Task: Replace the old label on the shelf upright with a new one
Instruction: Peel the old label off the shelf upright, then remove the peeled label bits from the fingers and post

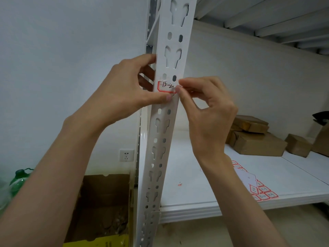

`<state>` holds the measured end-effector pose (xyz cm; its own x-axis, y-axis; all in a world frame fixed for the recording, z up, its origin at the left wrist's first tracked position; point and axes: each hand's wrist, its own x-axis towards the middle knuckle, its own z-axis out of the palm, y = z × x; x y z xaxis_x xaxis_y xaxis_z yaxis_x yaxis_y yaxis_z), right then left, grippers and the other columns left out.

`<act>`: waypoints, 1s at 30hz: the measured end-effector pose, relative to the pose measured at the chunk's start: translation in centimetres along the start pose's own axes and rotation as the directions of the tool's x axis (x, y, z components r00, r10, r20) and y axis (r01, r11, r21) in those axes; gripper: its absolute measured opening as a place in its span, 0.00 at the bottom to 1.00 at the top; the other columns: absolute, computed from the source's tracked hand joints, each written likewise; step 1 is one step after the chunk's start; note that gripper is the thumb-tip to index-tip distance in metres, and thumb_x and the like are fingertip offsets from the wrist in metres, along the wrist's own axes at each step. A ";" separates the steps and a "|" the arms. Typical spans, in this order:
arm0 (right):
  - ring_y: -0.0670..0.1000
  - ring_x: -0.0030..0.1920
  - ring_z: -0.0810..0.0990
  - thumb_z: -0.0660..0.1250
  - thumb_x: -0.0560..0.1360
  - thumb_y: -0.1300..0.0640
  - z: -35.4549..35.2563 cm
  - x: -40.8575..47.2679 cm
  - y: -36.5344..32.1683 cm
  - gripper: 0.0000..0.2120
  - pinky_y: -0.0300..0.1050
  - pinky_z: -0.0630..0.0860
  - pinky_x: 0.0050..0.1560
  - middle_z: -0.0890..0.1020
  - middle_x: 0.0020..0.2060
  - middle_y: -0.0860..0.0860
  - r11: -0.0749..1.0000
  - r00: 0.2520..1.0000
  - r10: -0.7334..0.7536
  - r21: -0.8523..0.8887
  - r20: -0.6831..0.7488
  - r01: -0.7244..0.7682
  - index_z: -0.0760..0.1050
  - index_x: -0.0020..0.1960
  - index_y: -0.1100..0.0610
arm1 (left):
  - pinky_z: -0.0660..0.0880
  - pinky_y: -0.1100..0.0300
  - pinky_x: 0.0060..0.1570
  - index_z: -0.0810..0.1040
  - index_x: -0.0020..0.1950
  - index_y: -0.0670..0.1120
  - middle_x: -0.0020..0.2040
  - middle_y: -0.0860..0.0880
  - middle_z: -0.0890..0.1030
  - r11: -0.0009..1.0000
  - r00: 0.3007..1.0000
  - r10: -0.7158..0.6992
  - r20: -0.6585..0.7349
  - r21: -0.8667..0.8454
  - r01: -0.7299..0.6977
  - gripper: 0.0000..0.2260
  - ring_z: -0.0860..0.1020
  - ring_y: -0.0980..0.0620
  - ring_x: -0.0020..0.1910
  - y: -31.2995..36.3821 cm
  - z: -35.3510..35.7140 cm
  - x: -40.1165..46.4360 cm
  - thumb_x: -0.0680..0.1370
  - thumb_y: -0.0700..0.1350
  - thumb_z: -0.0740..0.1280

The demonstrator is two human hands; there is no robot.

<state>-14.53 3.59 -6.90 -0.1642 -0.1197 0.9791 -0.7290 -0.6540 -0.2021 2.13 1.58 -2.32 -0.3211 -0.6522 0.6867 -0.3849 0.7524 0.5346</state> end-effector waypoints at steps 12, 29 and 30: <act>0.41 0.44 0.75 0.74 0.75 0.62 0.9 -0.1 -0.6 0.02 0.30 0.76 0.47 0.82 0.44 0.53 0.984 0.997 -0.073 -0.166 -0.016 0.070 0.82 0.46 0.61 | 0.81 0.56 0.56 0.72 0.74 0.52 0.58 0.56 0.80 1.000 1.000 0.002 0.006 0.013 -0.002 0.32 0.83 0.52 0.49 0.1 -0.1 0.0 0.71 0.53 0.77; 0.44 0.47 0.78 0.62 0.82 0.60 0.5 -0.5 -0.6 0.03 0.38 0.78 0.48 0.76 0.46 0.49 0.971 0.965 0.226 0.055 0.137 -0.235 0.71 0.49 0.54 | 0.77 0.73 0.45 0.58 0.81 0.53 0.66 0.53 0.73 1.000 0.968 0.017 -0.251 -0.001 -0.018 0.44 0.79 0.56 0.56 0.0 2.3 -1.2 0.71 0.54 0.78; 0.48 0.46 0.79 0.63 0.82 0.60 0.1 -0.4 -0.7 0.03 0.44 0.80 0.49 0.79 0.45 0.50 0.945 0.946 0.289 0.112 0.147 -0.307 0.72 0.49 0.55 | 0.75 0.74 0.47 0.58 0.81 0.51 0.68 0.51 0.71 0.999 0.953 0.037 -0.299 0.021 -0.033 0.44 0.76 0.56 0.59 -0.1 2.6 -1.3 0.71 0.53 0.79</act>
<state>-13.90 4.00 -7.17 -0.2687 -0.4122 0.8706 -0.5643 -0.6651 -0.4891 0.40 2.11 -4.54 -0.0616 -0.5659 0.8221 -0.3927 0.7710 0.5013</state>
